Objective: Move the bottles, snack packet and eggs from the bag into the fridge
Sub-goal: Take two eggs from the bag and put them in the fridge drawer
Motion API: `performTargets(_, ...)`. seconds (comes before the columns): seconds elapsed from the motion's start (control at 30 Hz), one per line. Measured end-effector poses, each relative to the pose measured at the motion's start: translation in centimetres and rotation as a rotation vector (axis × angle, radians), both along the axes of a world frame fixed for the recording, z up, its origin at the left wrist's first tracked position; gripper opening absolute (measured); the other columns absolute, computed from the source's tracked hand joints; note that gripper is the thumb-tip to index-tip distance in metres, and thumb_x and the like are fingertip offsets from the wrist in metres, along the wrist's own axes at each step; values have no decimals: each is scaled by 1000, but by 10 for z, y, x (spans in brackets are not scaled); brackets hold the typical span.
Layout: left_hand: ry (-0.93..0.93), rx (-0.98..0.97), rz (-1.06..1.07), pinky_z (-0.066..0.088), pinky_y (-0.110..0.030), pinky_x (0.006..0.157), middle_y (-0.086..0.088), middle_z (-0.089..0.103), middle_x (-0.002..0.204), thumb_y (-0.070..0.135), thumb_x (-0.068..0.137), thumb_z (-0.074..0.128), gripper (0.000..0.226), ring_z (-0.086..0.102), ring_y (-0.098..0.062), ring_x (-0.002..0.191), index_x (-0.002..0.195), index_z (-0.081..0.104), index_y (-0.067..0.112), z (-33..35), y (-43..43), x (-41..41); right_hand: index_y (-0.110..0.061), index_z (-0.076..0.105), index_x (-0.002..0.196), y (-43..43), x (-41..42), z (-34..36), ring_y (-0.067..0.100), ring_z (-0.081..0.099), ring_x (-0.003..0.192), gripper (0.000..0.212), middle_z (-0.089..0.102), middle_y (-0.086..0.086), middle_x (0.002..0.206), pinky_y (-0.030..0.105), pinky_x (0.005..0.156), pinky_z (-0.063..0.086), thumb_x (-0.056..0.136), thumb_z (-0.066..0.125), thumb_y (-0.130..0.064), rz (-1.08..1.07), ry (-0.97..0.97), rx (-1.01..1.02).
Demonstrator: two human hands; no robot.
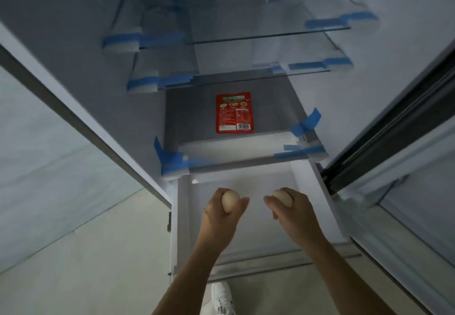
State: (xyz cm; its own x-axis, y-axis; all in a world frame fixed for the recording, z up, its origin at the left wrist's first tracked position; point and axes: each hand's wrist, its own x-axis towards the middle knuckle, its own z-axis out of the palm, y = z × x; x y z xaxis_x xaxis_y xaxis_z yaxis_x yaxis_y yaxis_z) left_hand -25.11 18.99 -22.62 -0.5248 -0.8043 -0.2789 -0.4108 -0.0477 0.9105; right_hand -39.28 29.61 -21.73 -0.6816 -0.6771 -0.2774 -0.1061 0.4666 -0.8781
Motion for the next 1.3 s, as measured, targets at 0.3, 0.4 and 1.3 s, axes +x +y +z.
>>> performTargets(0.3,-126,188,88,62,-40,75,-12,58,114,28,89,73,35,67,-21,81,116,54,17,-33,-18,7,-17,58,97,-15,-6,-11,20,60,76,16,63,5,86,29,63,46,91,68,-28,18,-62,108)
performTargets(0.4,-215,140,28,55,-19,59,-10,62,111,34,84,78,39,71,-17,76,115,59,17,-50,-27,9,-16,53,109,-28,-13,-26,14,56,71,22,59,2,86,24,59,42,94,64,-28,130,-46,196)
performTargets(1.3,-474,-25,4,52,-36,81,-2,58,100,34,68,89,44,58,-23,89,96,59,18,-149,-33,-10,-17,32,119,-47,-19,-154,29,67,77,53,62,4,92,37,63,53,96,41,-64,508,514,648)
